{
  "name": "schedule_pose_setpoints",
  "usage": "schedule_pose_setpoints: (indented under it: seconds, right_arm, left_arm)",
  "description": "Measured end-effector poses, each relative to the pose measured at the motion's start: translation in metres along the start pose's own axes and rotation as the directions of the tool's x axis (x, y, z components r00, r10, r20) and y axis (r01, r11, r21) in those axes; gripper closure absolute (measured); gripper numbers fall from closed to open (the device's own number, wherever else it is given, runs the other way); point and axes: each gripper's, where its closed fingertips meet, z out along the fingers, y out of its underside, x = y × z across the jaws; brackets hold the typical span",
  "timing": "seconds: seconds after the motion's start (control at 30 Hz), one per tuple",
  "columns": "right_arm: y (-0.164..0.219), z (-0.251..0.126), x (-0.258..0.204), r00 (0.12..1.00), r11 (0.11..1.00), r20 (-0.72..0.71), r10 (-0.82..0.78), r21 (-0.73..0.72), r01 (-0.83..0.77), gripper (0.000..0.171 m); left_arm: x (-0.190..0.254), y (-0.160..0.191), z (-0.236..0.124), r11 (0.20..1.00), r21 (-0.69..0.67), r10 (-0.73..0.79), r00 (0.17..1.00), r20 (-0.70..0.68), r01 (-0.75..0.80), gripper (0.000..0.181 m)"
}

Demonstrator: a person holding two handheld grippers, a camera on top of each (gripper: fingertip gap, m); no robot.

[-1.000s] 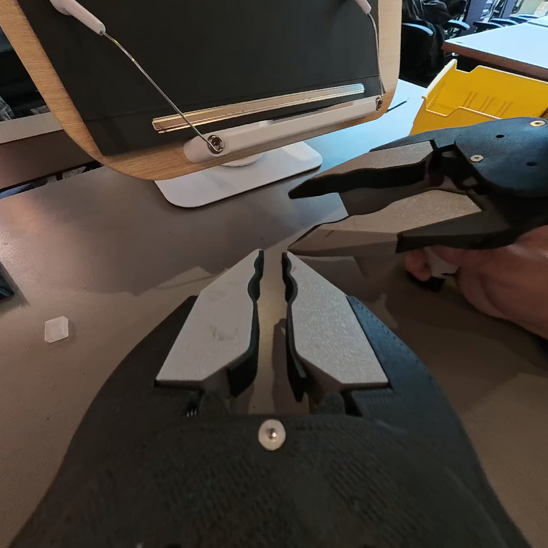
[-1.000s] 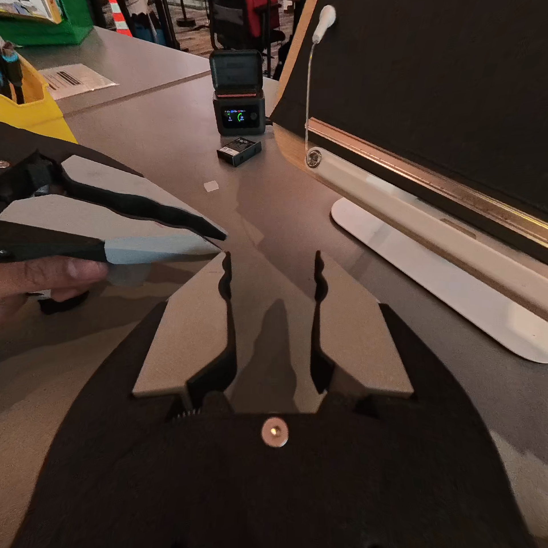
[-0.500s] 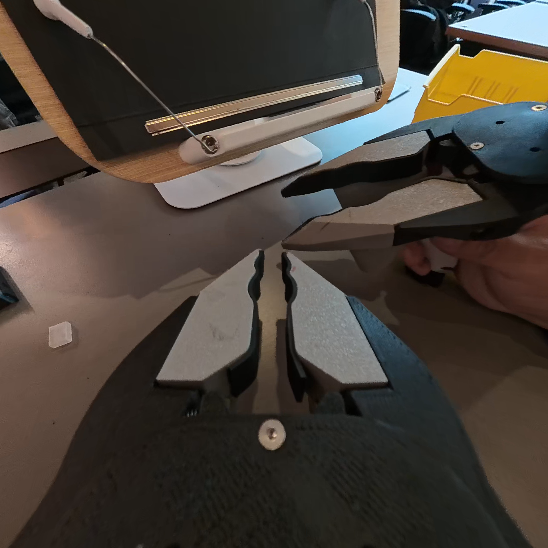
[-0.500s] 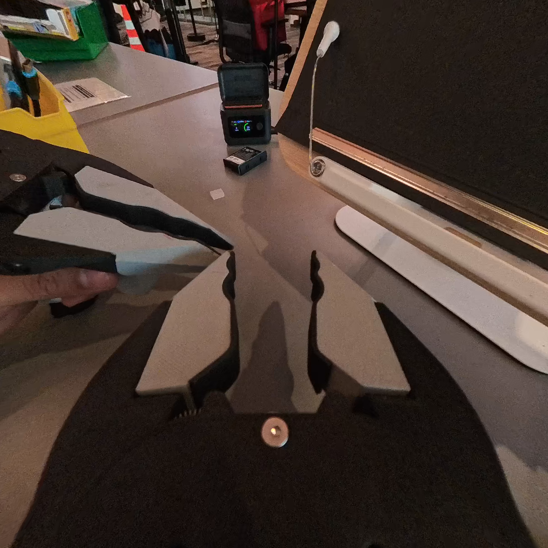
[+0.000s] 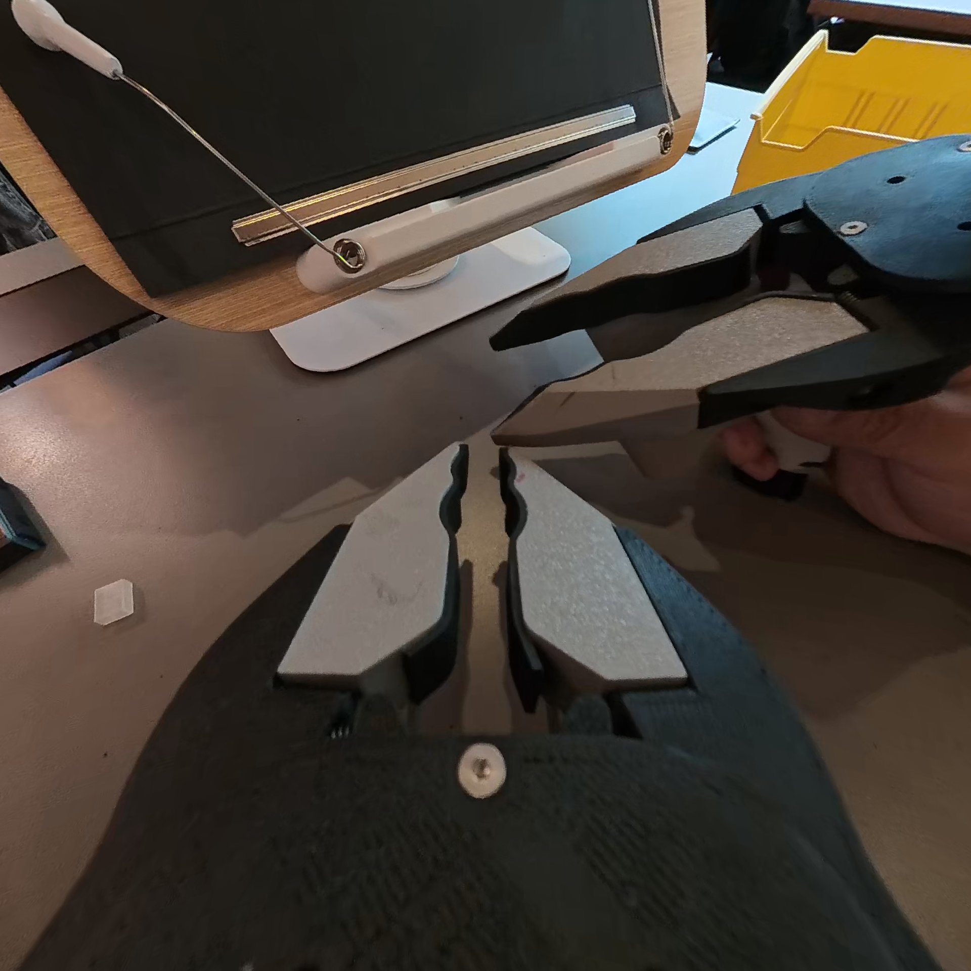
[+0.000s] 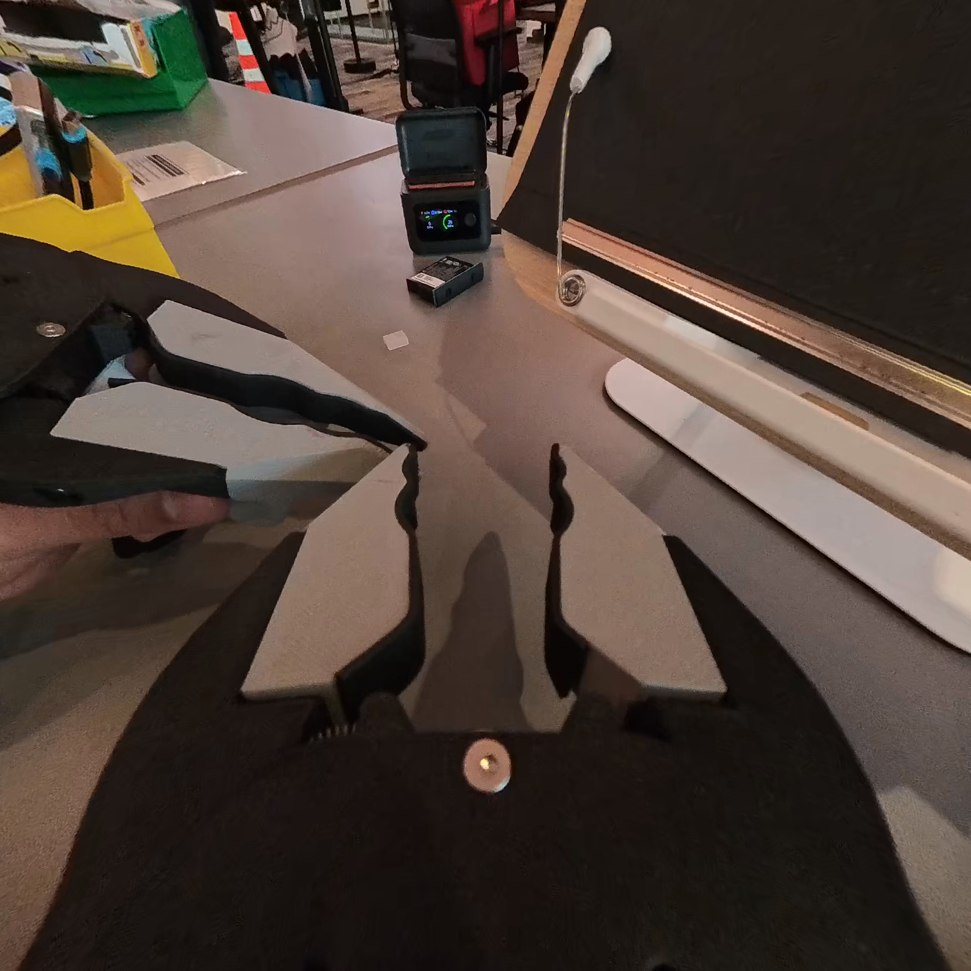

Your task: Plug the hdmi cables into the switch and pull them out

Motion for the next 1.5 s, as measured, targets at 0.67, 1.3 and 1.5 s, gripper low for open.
schedule_pose_setpoints:
  seconds: [0.67, 1.3, 1.5]
  right_arm:
    - [0.0016, -0.0048, 0.0053, 0.999, 0.999, -0.006, 0.034, 0.003, -0.034, 0.123]
    - [0.0047, -0.0001, 0.0017, 1.0, 1.0, 0.001, 0.014, -0.027, -0.013, 0.119]
    - [0.0052, 0.0012, 0.0023, 1.0, 0.999, 0.005, 0.023, -0.031, -0.023, 0.119]
  left_arm:
    - [0.0008, 0.0, -0.0008, 1.0, 0.002, 0.009, 1.0, 0.009, -0.009, 0.173]
    - [-0.0001, 0.0044, 0.0029, 0.999, -0.036, 0.035, 0.998, 0.044, -0.033, 0.172]
    - [-0.0011, 0.004, 0.0015, 0.999, -0.034, 0.012, 0.999, 0.046, -0.011, 0.169]
